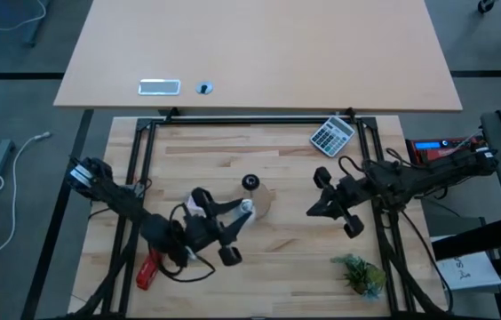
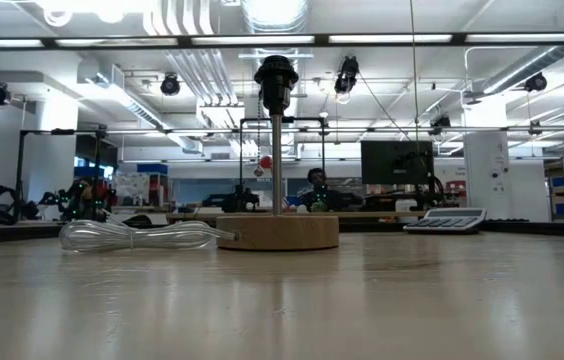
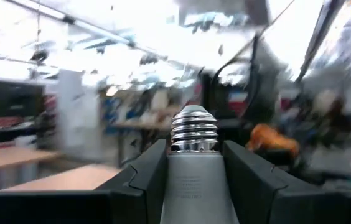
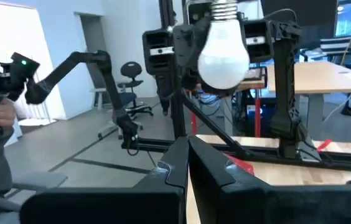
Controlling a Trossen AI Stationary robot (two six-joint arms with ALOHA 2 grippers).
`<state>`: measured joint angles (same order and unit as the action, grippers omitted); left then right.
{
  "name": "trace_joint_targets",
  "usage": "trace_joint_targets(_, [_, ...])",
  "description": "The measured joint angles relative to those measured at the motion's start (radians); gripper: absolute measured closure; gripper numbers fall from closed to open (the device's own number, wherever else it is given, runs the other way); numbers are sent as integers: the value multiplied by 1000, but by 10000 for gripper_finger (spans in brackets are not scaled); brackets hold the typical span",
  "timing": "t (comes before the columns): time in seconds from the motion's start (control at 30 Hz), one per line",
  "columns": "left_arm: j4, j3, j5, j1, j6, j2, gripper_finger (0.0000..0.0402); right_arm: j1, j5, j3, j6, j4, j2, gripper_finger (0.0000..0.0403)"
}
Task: Screw lightbulb
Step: Insert the lightbulb into the brown lamp
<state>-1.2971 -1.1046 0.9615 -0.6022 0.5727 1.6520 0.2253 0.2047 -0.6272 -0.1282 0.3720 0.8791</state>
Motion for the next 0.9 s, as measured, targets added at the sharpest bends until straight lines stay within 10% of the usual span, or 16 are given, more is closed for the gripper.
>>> trace_joint_targets(0.23, [-152,201,-319,30,-13,-13,269,4,-103,-1,12,-24,4,394])
trace_joint_targets(0.57, [-106,316,-137,44,-413,-70,267,4,-209,-1,-20,-32,24,395])
trace_joint_targets(0.9, [679,257,-326,27,-761,-149,267,4,-152,-2,-24,-130,118,395])
